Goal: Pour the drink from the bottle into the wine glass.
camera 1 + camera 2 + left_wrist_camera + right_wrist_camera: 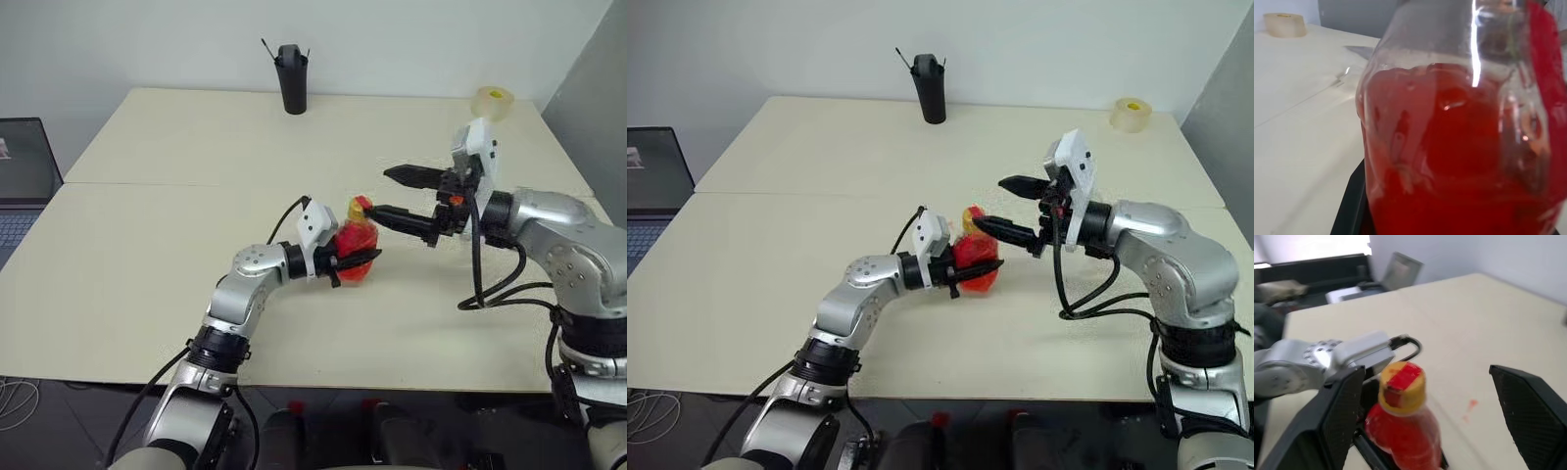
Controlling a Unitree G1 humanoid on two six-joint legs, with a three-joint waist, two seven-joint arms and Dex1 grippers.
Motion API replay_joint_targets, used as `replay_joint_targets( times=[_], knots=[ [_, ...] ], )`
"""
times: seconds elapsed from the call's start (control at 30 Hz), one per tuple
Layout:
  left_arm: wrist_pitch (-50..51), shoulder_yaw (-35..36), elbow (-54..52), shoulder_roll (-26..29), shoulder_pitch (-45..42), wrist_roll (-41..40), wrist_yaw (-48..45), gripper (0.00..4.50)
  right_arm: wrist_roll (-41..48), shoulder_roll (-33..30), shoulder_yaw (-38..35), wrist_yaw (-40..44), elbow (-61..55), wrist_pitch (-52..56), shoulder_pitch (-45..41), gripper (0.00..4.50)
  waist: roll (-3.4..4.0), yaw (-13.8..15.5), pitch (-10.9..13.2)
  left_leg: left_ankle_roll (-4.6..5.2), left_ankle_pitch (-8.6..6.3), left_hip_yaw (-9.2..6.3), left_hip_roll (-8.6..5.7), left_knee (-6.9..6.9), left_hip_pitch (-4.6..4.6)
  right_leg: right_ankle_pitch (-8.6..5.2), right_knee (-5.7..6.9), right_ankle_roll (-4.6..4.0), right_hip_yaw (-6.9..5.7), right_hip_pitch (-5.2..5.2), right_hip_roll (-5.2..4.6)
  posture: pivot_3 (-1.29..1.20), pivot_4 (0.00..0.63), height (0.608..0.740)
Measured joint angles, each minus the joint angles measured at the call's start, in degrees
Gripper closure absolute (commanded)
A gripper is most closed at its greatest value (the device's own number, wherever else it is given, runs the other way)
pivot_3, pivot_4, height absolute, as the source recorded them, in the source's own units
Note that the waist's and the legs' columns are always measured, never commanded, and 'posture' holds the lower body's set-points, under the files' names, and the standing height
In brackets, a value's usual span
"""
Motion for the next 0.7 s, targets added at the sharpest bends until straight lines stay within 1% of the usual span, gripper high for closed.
replay_joint_targets(
  times=[0.07,0.13,0.2,0.27,0.33,0.43,0.53,0.7],
  knots=[
    [-1.2,0.1,2.7,-0.5,-1.5,0.3,0.4,3.04,1.6,3.1,-3.4,-9.0,-7.4,7.3,0.9,0.15,0.00,-0.1,0.0,0.00,0.00,-0.02,0.03,-0.01,0.01,0.00,0.01,0.00,0.00,0.00,0.00,0.00,0.150,0.740],
    [-2.6,0.1,5.3,-1.1,-2.8,0.5,0.4,3.07,3.7,8.0,-5.4,-17.1,-13.9,14.6,1.6,0.15,0.01,-0.1,0.0,0.00,0.00,0.00,0.01,-0.02,0.01,0.00,0.02,0.00,0.02,-0.01,0.03,0.00,0.150,0.740],
    [-3.9,0.1,7.1,-1.9,-3.5,0.5,0.3,3.07,5.5,13.3,-7.0,-23.0,-18.8,20.6,1.6,0.15,0.01,-0.2,0.0,0.00,0.00,-0.01,0.00,-0.02,0.00,0.00,0.01,0.00,0.01,-0.01,0.03,0.00,0.150,0.740],
    [-4.9,0.0,8.6,-2.6,-4.0,0.9,-0.1,3.08,5.5,18.1,-6.8,-28.3,-22.8,26.1,1.5,0.15,0.01,-0.2,0.0,0.00,0.00,-0.02,-0.01,-0.02,0.00,0.00,0.02,0.00,0.00,-0.02,0.04,0.00,0.150,0.740],
    [-5.6,-0.1,9.8,-3.1,-4.6,1.2,-0.8,3.08,3.1,21.3,-6.1,-33.6,-25.3,31.8,0.7,0.15,0.02,-0.2,0.0,-0.01,0.01,-0.02,-0.06,-0.02,0.00,0.00,0.02,0.00,0.00,-0.01,0.03,0.00,0.150,0.740],
    [-6.7,-0.1,11.9,-3.5,-5.6,1.7,-1.6,3.08,-0.4,26.7,-6.5,-39.3,-25.5,35.4,-0.2,0.15,0.03,-0.2,0.0,-0.03,0.02,-0.01,-0.12,-0.03,0.00,-0.01,0.01,0.00,-0.01,-0.03,0.08,0.00,0.150,0.740],
    [-7.6,-0.2,13.3,-4.0,-6.2,2.0,-2.0,3.08,-2.6,30.3,-6.5,-43.2,-25.5,35.6,-0.2,0.15,0.03,-0.2,0.0,-0.18,0.10,0.01,-0.12,-0.04,0.00,-0.01,0.00,0.00,-0.01,-0.03,0.09,0.00,0.150,0.740],
    [-8.6,-0.2,13.8,-4.3,-6.3,2.3,-2.7,3.08,-5.0,34.3,-6.1,-46.1,-25.5,35.7,-0.2,0.15,0.04,-0.3,0.0,-0.17,0.10,0.00,-0.13,-0.05,0.00,-0.01,0.01,0.00,-0.01,-0.04,0.11,0.00,0.150,0.740]
  ],
)
